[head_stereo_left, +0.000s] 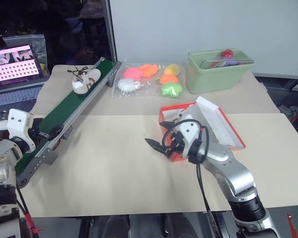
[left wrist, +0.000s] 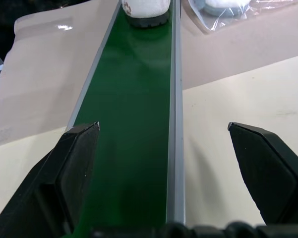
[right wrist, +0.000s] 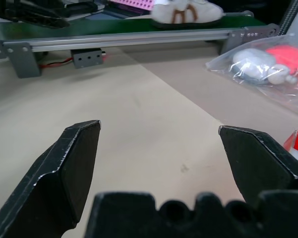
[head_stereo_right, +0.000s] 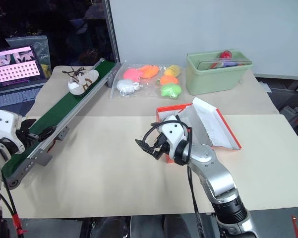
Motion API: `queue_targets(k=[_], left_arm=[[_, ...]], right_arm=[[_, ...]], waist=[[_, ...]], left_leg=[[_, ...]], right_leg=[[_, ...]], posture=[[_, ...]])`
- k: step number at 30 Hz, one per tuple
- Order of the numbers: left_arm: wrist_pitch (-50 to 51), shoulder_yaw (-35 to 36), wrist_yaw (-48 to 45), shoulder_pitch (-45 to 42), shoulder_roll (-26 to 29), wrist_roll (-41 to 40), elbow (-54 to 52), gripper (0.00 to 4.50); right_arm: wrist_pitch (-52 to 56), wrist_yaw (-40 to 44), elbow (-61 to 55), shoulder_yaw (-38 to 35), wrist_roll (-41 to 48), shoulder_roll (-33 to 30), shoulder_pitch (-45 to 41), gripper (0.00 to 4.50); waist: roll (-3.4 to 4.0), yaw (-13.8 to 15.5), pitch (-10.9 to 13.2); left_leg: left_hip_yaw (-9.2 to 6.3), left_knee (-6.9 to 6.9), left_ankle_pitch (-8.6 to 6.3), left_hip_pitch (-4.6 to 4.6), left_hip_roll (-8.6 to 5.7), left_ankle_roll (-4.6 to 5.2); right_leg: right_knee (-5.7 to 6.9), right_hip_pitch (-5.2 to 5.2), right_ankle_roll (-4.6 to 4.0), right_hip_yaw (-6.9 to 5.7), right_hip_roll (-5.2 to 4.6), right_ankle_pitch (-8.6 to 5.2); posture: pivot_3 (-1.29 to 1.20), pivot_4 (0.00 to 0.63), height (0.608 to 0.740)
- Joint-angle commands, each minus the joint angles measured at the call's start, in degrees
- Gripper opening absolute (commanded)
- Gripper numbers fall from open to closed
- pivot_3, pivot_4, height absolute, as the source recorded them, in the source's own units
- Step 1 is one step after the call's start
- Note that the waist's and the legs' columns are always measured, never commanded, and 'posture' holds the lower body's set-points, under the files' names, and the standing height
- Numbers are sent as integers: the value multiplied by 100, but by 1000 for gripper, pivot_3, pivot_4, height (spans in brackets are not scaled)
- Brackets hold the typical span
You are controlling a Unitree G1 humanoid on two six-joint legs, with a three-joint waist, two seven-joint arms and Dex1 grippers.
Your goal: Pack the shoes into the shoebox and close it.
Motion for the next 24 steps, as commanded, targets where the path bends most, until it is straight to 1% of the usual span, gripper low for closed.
queue_targets(k=[1,11,19,24], left_arm=[[-243,2,28,-192,61,41,216,4470],[-885,-152,-147,-818,276,266,1660,4470],[-1213,-296,-234,-1188,283,405,2272,4470],[-1381,-422,-162,-1399,162,525,2730,4470]], right_arm=[[-128,-89,-65,-1,-86,75,-138,4500],[-112,-180,-48,-44,-164,173,-145,4500],[-85,-230,-118,-89,-149,177,-140,4500],[-8,-272,-226,-150,-108,145,-177,4500]], waist=[[0,-3,0],[-3,-10,-2],[-5,-7,-3],[-5,-10,-3]], left_leg=[[0,0,0,0,0,0],[2,3,0,1,-1,0],[2,4,0,0,-1,0],[2,4,0,0,-1,0]], right_leg=[[3,0,0,0,0,0],[18,-6,0,1,1,0],[23,-6,0,0,0,-1],[24,-6,0,0,1,-1]], posture=[[0,150,729],[0,150,729],[0,150,729],[0,150,729]])
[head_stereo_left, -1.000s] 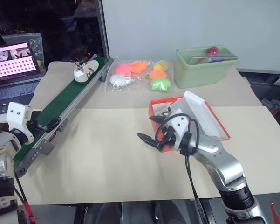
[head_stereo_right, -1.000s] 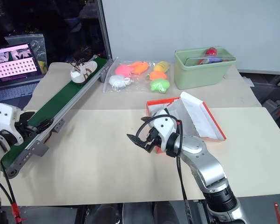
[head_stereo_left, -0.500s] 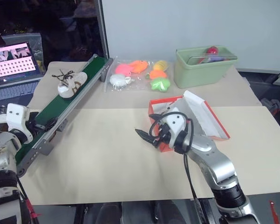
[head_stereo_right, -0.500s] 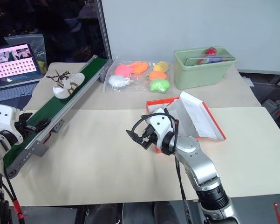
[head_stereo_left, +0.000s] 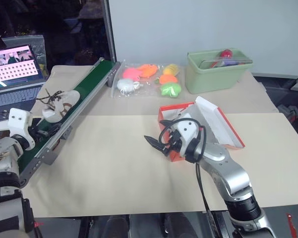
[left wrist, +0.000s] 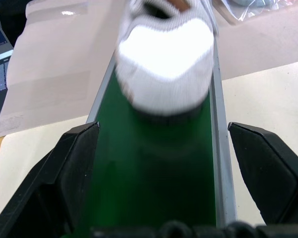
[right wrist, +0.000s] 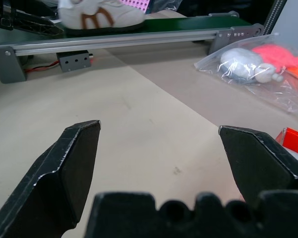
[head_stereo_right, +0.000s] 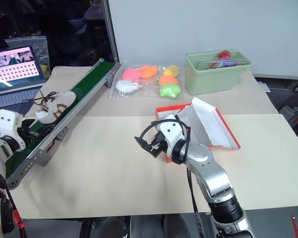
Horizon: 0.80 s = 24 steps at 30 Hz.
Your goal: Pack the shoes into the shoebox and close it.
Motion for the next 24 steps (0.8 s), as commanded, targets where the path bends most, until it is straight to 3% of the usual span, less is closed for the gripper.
queue_targets(k=[1,5,8,16,24], left_arm=[[-241,-38,76,-214,25,76,267,4470],[-254,-116,20,-265,-69,86,379,4470],[-228,-227,-14,-248,-154,134,248,3699],[-302,-263,432,-282,-439,125,-430,3699],[121,-204,1705,-349,-1206,0,-3083,3699]], right_arm=[[-14,-42,-303,-181,48,-12,-140,4500],[61,-74,-351,-236,86,-1,-194,4500],[114,-76,-379,-262,97,-7,-228,4500],[222,-86,-345,-308,140,-15,-336,4500],[828,-341,-103,-674,519,369,-574,4500]], waist=[[0,2,0],[0,5,0],[0,64,0],[-1,194,-1],[-5,173,-1]], left_leg=[[0,0,0,0,0,0],[0,1,0,-1,0,0],[-1,2,0,0,-1,0],[-2,46,0,0,-4,0],[-11,73,-1,-14,-1,-1]], right_leg=[[0,0,0,0,0,0],[2,0,0,0,0,0],[3,1,0,-1,-1,0],[10,17,1,-2,-2,0],[19,17,3,-8,-2,2]], posture=[[0,150,729],[0,150,729],[0,150,729],[0,150,729],[0,150,729]])
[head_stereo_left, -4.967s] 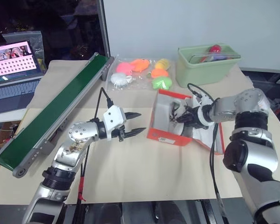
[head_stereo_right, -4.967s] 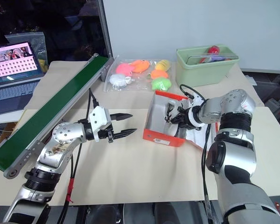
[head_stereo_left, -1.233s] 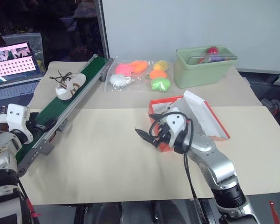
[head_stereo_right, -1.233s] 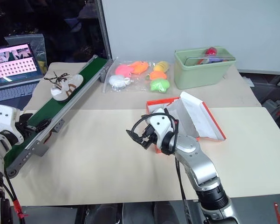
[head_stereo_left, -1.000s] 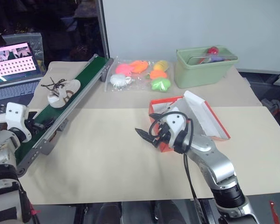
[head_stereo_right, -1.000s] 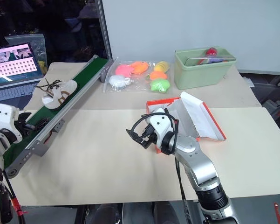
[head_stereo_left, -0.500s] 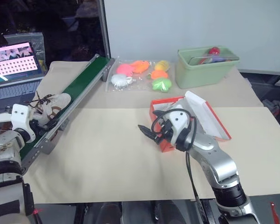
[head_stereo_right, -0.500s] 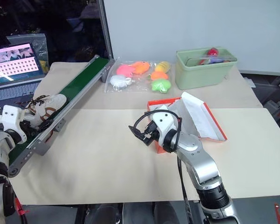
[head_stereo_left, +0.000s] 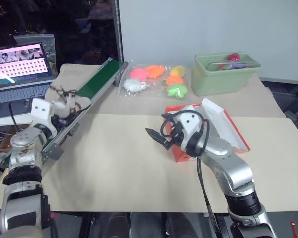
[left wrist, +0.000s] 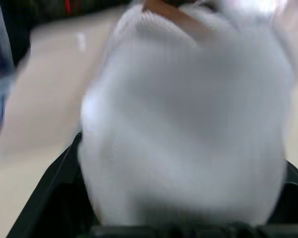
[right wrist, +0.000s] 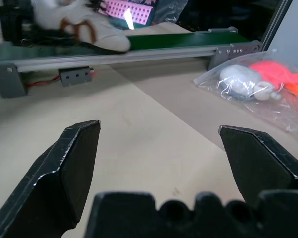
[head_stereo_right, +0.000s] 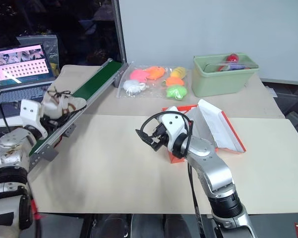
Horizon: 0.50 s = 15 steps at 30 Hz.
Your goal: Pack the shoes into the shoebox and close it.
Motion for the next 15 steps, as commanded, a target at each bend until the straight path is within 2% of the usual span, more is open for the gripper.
queue_targets(k=[1,3,8,12,15], left_arm=[[335,-41,531,-122,-230,-100,-1567,3699],[801,-300,701,-57,-596,-248,-2571,3699],[1695,-852,861,357,-1304,-514,-3924,3699],[2111,-1342,968,738,-1874,-668,-4573,3699],[2242,-1647,981,806,-2132,-610,-4784,3699]], right_arm=[[401,-226,21,-439,374,231,-215,4500],[918,-522,236,-914,839,609,-432,4500],[2081,-1184,671,-2115,2105,1481,-909,4500],[2897,-1996,1205,-3309,3661,2213,-1369,4500],[3148,-2710,1646,-3875,4702,2467,-1622,4500]], waist=[[0,-27,0],[0,-33,0],[1,-72,0],[1,-148,0],[2,-156,0]], left_leg=[[0,-1,0,1,0,0],[-1,-1,0,0,0,0],[1,-2,-1,7,0,0],[0,-6,0,7,2,1],[-1,-3,0,4,-1,1]], right_leg=[[0,0,0,0,0,0],[2,0,0,1,0,0],[14,0,0,8,0,1],[16,-1,0,9,1,1],[13,-1,-1,8,-1,1]], posture=[[0,150,729],[0,150,729],[0,150,729],[0,150,729],[0,150,729]])
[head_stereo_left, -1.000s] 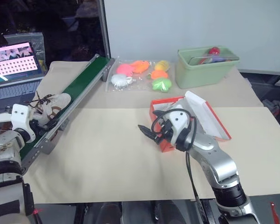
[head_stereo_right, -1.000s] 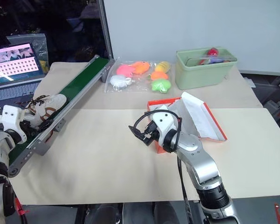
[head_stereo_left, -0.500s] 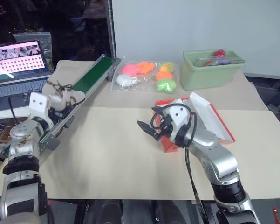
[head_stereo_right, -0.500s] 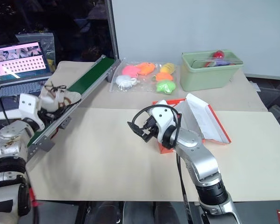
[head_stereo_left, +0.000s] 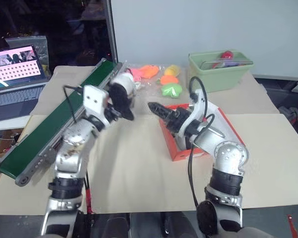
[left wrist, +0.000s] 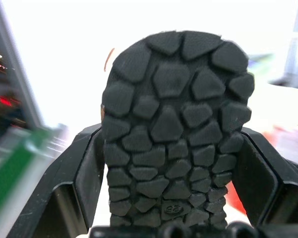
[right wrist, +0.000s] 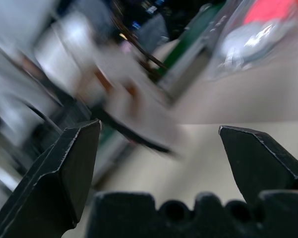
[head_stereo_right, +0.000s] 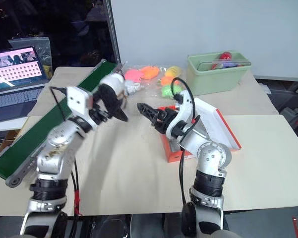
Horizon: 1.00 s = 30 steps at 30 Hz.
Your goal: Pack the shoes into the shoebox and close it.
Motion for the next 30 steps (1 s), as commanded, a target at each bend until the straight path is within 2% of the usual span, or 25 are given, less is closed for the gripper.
queue_targets(k=[1,10,22,27,28,30], left_arm=[[70,-113,90,-127,-183,-102,-474,3699],[137,-56,164,-497,-494,-241,-380,3699],[268,208,239,-524,-401,-351,-265,3699],[3,631,406,-1035,-254,-316,75,3699],[-31,699,417,-1174,-184,-291,198,3699],[-38,802,391,-1402,-73,-317,426,3699]], right_arm=[[203,-855,345,-641,1412,343,-368,4500],[-305,-2064,721,-467,2903,233,-308,4500],[-1038,-2457,665,102,3580,-12,31,4500],[-1404,-2662,786,160,4090,49,69,4500],[-1367,-2557,748,274,3948,-57,87,4500],[-1285,-2018,378,814,3085,-516,142,4500]], waist=[[0,-5,0],[5,-81,1],[6,-54,2],[7,-50,3],[7,-50,3],[7,-49,3]], left_leg=[[0,0,0,1,-1,0],[1,-3,0,-1,-2,2],[1,-6,0,-6,-3,2],[-1,-7,-1,-7,-1,3],[-1,-7,-1,-6,-1,3],[0,-7,-1,-7,-2,3]], right_leg=[[-1,0,0,0,0,0],[-10,0,2,3,4,-1],[-26,1,3,2,4,-2],[-27,0,3,0,6,-2],[-27,0,3,0,6,-2],[-30,1,4,1,5,-2]], posture=[[0,150,729],[0,150,729],[0,150,729],[0,150,729],[0,150,729],[0,150,729]])
